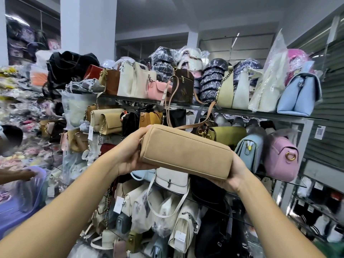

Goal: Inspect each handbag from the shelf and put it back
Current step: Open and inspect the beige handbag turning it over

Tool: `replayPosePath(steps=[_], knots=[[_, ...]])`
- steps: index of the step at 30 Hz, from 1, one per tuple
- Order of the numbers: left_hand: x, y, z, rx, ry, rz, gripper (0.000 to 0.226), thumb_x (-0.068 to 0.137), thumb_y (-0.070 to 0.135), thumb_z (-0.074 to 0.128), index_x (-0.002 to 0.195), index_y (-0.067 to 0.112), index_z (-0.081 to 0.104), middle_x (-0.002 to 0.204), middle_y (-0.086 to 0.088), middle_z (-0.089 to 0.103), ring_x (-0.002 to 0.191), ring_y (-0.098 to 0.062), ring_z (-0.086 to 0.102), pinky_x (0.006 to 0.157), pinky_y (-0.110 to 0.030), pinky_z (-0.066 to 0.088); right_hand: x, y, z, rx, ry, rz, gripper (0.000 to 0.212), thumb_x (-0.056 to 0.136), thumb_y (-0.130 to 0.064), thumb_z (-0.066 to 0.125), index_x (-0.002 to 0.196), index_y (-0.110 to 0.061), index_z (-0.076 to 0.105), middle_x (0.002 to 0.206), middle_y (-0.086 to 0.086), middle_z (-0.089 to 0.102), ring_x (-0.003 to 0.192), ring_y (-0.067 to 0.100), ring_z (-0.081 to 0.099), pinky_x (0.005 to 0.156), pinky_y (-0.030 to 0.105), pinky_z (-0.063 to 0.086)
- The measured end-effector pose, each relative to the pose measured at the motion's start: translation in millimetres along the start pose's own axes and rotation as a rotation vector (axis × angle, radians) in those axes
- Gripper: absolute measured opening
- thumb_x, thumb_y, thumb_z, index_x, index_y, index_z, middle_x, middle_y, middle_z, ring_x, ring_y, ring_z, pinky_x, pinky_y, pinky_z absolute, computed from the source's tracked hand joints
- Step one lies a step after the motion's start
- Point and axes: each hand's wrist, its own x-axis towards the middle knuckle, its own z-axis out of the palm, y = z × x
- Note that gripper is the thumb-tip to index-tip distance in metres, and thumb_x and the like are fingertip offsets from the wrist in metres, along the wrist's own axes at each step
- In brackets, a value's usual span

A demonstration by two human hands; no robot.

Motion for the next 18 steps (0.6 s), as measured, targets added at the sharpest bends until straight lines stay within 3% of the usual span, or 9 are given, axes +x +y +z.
replayPosePath(steps=[2,6,11,13,15,18], knots=[[2,-2,-2,-0.028,0.004,-0.011,0.043,0.097,0.058,0.048,0.097,0.02,0.069,0.067,-0.002,0.071,0.051,-0.018,0.069,0.048,-0.035,0.06,-2,-1,3,-0.024,-0.032,-0.006,0.029,0.064,-0.041,0.07,0.068,-0.014,0.082,0.08,0.004,0.076,0.066,0.025,0.074,0.074,0.046,0.06],[6,-6,-6,-0.069,0.047,-0.018,0.045,0.092,0.061,0.052,0.086,0.021,0.07,0.063,0.0,0.067,0.047,-0.015,0.065,0.045,-0.032,0.058,-3,-4,10,-0.025,-0.051,-0.036,0.041,0.09,-0.047,0.059,0.077,-0.017,0.084,0.09,0.005,0.078,0.072,0.025,0.076,0.078,0.049,0.06],[11,-11,-14,-0.18,0.134,-0.082,0.043,0.087,0.056,0.06,0.073,0.016,0.064,0.051,-0.001,0.062,0.038,-0.017,0.06,0.033,-0.025,0.049,-6,-3,25,-0.106,-0.066,-0.106,0.05,0.096,-0.063,0.051,0.113,-0.025,0.08,0.117,0.003,0.076,0.105,0.028,0.074,0.099,0.059,0.054],[13,-13,-17,-0.211,0.141,-0.117,0.043,0.09,0.051,0.058,0.071,0.012,0.062,0.048,-0.004,0.06,0.035,-0.02,0.06,0.029,-0.023,0.045,-9,-4,29,-0.126,-0.046,-0.116,0.058,0.094,-0.071,0.051,0.12,-0.026,0.076,0.118,0.005,0.076,0.103,0.028,0.075,0.089,0.059,0.059],[14,-14,-22,-0.233,0.139,-0.14,0.044,0.09,0.049,0.055,0.071,0.01,0.062,0.048,-0.007,0.061,0.035,-0.022,0.06,0.028,-0.023,0.044,-12,-4,33,-0.147,-0.019,-0.118,0.062,0.089,-0.076,0.053,0.118,-0.025,0.076,0.114,0.005,0.077,0.09,0.027,0.077,0.07,0.051,0.065],[17,-16,-28,-0.252,0.122,-0.163,0.05,0.091,0.049,0.053,0.068,0.007,0.064,0.05,-0.011,0.061,0.035,-0.025,0.061,0.028,-0.024,0.046,-20,-5,40,-0.172,-0.003,-0.103,0.068,0.084,-0.079,0.054,0.115,-0.024,0.076,0.1,0.005,0.078,0.072,0.023,0.076,0.048,0.037,0.061]])
